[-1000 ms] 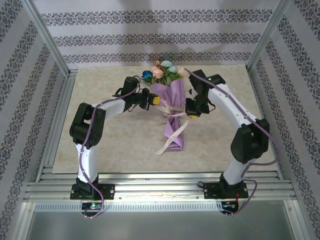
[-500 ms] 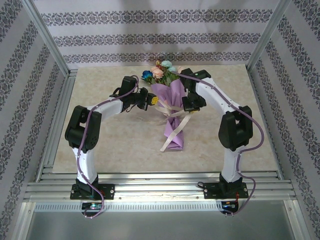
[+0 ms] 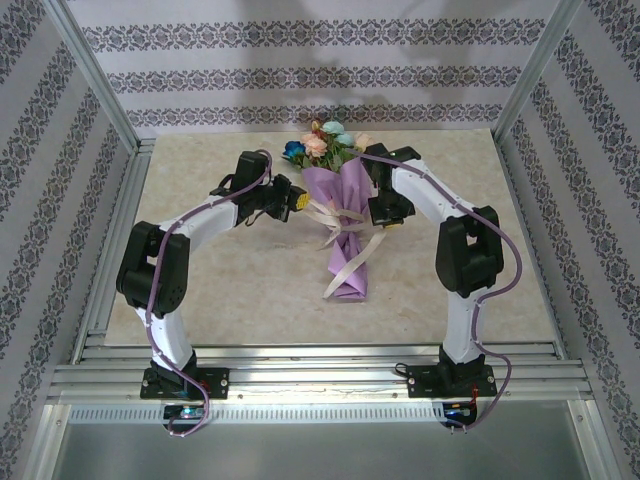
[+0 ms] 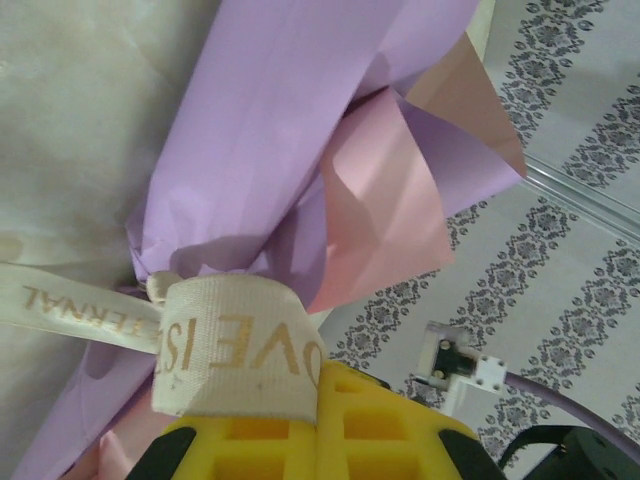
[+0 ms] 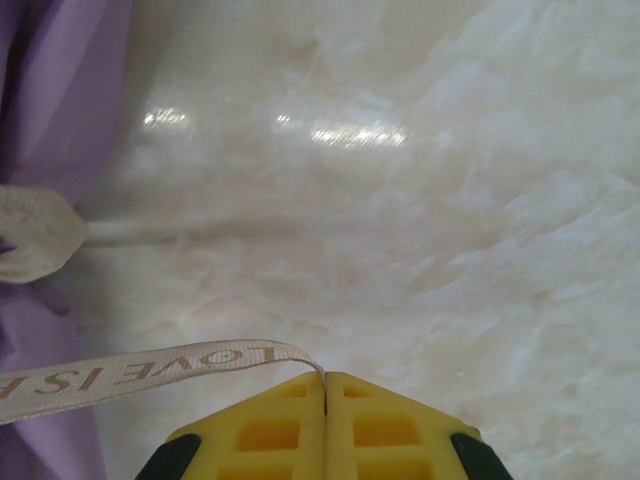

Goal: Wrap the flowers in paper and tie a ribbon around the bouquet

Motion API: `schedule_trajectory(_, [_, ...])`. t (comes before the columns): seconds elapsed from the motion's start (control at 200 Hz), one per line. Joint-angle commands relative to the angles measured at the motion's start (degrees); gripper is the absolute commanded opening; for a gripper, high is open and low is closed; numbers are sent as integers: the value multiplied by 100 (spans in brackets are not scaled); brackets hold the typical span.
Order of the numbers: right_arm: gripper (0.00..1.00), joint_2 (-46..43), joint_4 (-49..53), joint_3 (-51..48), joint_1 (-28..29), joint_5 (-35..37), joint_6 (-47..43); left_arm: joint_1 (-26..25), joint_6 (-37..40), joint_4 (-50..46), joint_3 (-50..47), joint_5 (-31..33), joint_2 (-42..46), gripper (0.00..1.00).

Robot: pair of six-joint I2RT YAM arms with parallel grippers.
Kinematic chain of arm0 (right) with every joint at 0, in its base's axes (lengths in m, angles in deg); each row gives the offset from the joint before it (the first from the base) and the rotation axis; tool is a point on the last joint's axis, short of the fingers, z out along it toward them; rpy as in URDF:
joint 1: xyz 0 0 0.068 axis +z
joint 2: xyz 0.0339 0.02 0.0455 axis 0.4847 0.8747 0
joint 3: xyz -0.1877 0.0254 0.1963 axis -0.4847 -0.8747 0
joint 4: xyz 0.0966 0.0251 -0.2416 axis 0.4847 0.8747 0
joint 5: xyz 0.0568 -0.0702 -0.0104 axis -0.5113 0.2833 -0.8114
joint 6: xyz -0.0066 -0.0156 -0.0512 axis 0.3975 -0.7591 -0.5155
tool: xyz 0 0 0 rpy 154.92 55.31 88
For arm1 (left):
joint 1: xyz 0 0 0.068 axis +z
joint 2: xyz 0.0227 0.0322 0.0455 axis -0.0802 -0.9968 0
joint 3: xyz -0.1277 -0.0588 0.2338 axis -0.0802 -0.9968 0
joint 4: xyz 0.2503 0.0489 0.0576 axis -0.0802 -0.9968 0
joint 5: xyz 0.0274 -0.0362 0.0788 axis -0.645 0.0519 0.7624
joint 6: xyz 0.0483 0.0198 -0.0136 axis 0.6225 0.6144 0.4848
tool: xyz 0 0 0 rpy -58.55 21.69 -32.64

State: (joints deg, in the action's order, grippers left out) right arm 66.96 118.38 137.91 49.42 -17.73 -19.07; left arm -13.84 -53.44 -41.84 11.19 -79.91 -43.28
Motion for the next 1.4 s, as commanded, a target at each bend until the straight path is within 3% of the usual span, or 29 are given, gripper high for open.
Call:
schedule_trajectory(0.0, [0,28,124,228,82,596,-211,-81,73,-169,-77,191,171,0])
schedule_trajectory(0.215, [0,-49,-124,364,89,756,-271,-133,146,-385,-147,279,248,0])
schedule_trajectory(0.365, [0,122,-444,104,68,140,-460,-220,130,-363,-271,332,270,0])
schedule_trajectory(0.525, [15,42,-815,-385,-49,-919,-317,-311,73,-280,-345,332,253,0])
schedule_trajectory(0.644, [34,-228,-782,-543,-206,-912,-81,-318,68,-343,-405,401,344,0])
schedule_trajectory(0.849, [43,-1272,-1074,-976,-558,-1242,566,-324,95,-402,-449,431,410,0])
schedule_trajectory(0.904, [41,-1436,-1158,-1074,-629,-1535,943,-331,103,-406,-458,423,420,0])
schedule_trajectory(0.999, [28,-1469,-1578,-1362,-659,-2338,2196,-327,95,-371,-473,425,421,0])
schedule_trajectory(1.054, [27,-1394,-1873,-1530,-585,-2671,3074,-328,71,-358,-485,424,414,0])
schedule_trajectory(1.299, [35,-1325,-3758,-2230,-247,-3113,6314,-346,25,-275,-450,389,358,0])
schedule_trajectory(1.394, [37,-1264,-4260,-2428,-215,-3138,7087,-345,16,-236,-466,398,358,0])
